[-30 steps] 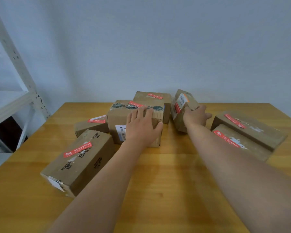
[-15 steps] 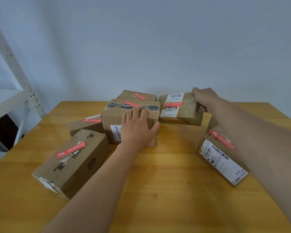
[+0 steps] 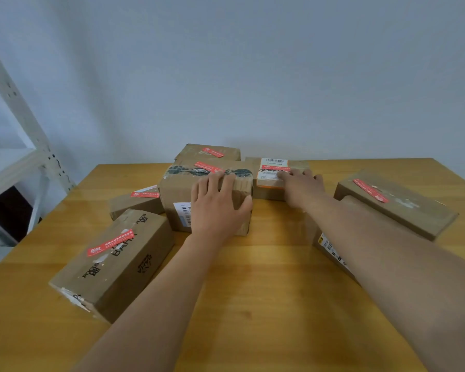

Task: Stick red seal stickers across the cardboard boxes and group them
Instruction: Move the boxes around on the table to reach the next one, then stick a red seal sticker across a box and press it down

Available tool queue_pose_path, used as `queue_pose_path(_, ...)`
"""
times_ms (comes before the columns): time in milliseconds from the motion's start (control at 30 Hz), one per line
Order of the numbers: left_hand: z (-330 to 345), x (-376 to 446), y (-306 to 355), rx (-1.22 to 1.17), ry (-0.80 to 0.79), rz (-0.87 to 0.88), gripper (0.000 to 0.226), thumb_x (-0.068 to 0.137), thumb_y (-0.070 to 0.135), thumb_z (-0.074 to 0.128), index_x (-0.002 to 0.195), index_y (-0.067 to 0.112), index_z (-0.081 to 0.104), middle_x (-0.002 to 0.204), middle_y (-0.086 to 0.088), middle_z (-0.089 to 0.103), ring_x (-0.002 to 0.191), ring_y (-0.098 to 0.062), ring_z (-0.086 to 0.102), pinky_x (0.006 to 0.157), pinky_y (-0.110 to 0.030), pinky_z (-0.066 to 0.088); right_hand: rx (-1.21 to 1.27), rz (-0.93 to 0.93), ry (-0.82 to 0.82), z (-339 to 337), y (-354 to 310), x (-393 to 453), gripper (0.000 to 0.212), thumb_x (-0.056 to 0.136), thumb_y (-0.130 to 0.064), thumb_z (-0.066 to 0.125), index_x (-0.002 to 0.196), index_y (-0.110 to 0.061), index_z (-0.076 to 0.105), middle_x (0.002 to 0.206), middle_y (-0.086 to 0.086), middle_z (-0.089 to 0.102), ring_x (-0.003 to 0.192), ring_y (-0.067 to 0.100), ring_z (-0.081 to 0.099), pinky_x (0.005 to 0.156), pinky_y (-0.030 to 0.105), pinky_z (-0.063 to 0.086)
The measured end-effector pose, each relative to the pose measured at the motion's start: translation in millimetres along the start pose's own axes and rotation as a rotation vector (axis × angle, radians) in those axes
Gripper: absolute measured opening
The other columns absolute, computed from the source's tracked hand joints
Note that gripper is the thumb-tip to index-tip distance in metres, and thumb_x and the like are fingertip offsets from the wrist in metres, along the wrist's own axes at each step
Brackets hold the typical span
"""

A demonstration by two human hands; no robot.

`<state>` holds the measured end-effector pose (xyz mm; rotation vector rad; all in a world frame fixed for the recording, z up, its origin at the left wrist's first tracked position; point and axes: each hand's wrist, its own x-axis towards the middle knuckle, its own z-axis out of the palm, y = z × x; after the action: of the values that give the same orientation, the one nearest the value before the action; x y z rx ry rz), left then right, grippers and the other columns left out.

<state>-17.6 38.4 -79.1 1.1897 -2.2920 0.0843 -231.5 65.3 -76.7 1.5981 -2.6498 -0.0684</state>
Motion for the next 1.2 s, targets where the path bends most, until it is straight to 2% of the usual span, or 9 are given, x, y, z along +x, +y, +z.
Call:
queue_pose_path(133,-7.3,-4.7,7.2,0.014,-0.041,0.02,0.061,0.093,0.064,0.037,0.142,0.027,0.039,0.15,0.001,0.036,0.14,-0.023,0.027,0.115,-0.042,0.02,0.157,0.037,0.013,-6.8,-5.2,-7.4,0.06,0.098,-0.028,0.041,0.154,-0.028,0.021,0.162,0.01,0.019,0.147,0.034,0.019,0.115,0.052,0.019)
queue_pose_path(233,-15.8,-7.0,16.8,-0.017,-0.046,0.06,0.061,0.095,0.061,0.037,0.143,0.025,0.041,0.15,0.0,0.04,0.14,-0.023,0.03,0.114,-0.041,0.023,0.646,-0.019,0.132,-27.4,-25.8,-25.3,0.049,0.103,-0.034,0.031,0.15,-0.019,0.035,0.155,0.008,0.036,0.142,0.027,0.032,0.112,0.043,0.028)
queue_pose_path(400,-31.1,-15.1,19.9,-0.22,0.159,0.073,0.041,0.094,0.035,0.051,0.126,0.011,0.061,0.131,-0.01,0.059,0.124,-0.032,0.051,0.103,-0.05,0.043,1.249,0.058,-0.055,-38.5,-43.3,-69.2,0.052,0.095,-0.053,0.043,0.142,-0.03,0.043,0.134,-0.008,0.052,0.12,0.017,0.051,0.097,0.037,0.043)
queue_pose_path(500,-42.3,-13.9,0.8,-0.192,0.043,-0.287,0.05,0.093,0.037,0.045,0.141,0.021,0.043,0.154,-0.008,0.034,0.144,-0.03,0.024,0.116,-0.052,0.018,1.313,0.054,-0.089,-33.0,-41.8,-81.4,0.04,0.098,-0.043,0.045,0.137,-0.036,0.047,0.128,-0.011,0.058,0.112,0.014,0.056,0.095,0.04,0.048)
queue_pose_path(567,-47.7,-17.5,-9.2,-0.222,-0.058,-0.363,0.054,0.094,0.04,0.044,0.143,0.02,0.037,0.154,-0.006,0.032,0.142,-0.03,0.024,0.114,-0.05,0.021,1.306,0.043,-0.077,-37.9,-40.3,-92.6,0.027,0.1,-0.037,0.043,0.125,-0.032,0.054,0.116,-0.007,0.064,0.105,0.015,0.059,0.096,0.043,0.049)
queue_pose_path(700,-64.0,-34.9,-5.7,-0.191,-0.135,-0.306,0.052,0.094,0.044,0.044,0.14,0.021,0.041,0.146,-0.005,0.038,0.133,-0.03,0.033,0.108,-0.046,0.032,1.231,0.059,-0.071,-45.5,-34.6,-117.4,0.025,0.103,-0.034,0.038,0.124,-0.027,0.051,0.112,-0.001,0.062,0.098,0.016,0.059,0.077,0.035,0.051)
queue_pose_path(800,-77.2,-48.5,3.0,-0.132,-0.17,-0.289,0.05,0.092,0.048,0.044,0.138,0.028,0.042,0.136,-0.005,0.036,0.127,-0.03,0.031,0.105,-0.044,0.031,1.165,0.072,-0.032,-44.1,-27.9,-140.8,0.036,0.103,-0.036,0.036,0.137,-0.029,0.045,0.118,-0.003,0.061,0.099,0.014,0.059,0.083,0.037,0.052)
queue_pose_path(933,-85.3,-62.0,10.5,-0.049,-0.187,-0.245,0.045,0.091,0.052,0.04,0.132,0.036,0.044,0.124,-0.003,0.032,0.12,-0.028,0.031,0.104,-0.045,0.027,1.114,0.065,0.083,-33.0,-24.3,-168.7,0.04,0.103,-0.036,0.035,0.143,-0.029,0.036,0.116,-0.008,0.057,0.091,0.007,0.05,0.07,0.029,0.039)
queue_pose_path(1200,-91.3,-70.0,14.3,-0.096,-0.177,-0.163,0.051,0.093,0.045,0.039,0.143,0.033,0.039,0.148,-0.005,0.031,0.14,-0.029,0.021,0.117,-0.048,0.016,1.052,0.033,0.309,-24.2,-31.3,-186.3,0.049,0.104,-0.031,0.037,0.152,-0.021,0.027,0.131,-0.006,0.052,0.1,0.004,0.043,0.082,0.023,0.034)
